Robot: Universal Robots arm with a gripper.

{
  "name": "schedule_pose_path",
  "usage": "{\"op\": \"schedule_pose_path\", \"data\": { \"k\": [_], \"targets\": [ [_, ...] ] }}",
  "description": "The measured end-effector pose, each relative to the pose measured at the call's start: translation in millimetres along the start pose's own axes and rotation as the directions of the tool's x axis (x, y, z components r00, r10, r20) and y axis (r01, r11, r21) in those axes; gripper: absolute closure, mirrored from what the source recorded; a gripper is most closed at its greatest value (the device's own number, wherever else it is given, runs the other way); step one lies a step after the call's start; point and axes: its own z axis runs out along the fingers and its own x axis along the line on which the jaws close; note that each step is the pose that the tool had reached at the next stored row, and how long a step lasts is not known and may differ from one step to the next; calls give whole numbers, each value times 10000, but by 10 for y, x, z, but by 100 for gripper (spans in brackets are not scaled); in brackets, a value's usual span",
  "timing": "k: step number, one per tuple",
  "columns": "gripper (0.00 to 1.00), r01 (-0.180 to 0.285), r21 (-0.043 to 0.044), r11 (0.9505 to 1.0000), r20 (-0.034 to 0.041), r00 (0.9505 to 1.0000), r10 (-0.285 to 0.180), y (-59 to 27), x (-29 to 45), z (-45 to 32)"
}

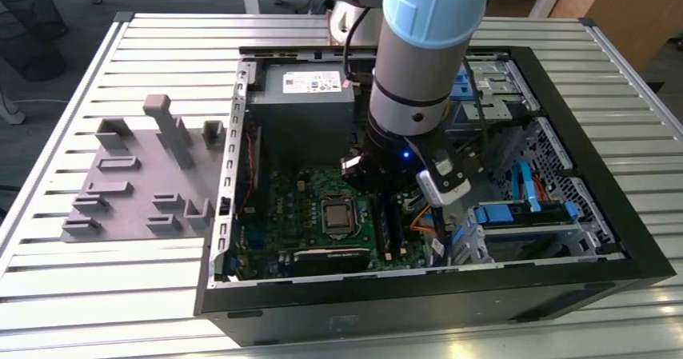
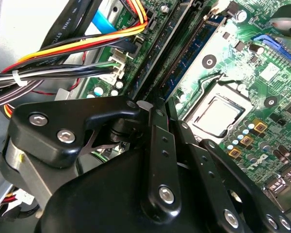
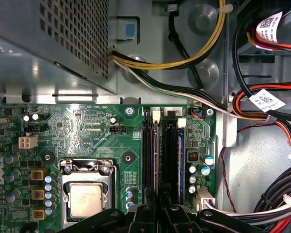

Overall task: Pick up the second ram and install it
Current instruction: 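Press down the second ram until it locks into place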

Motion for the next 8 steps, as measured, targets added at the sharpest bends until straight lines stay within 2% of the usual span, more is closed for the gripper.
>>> {"op": "schedule_pose_path", "data": {
  "k": [8],
  "targets": [
    [86, 0, 17, 10000, -6, 10000, 0, -1, 0, 72]
  ]
}}
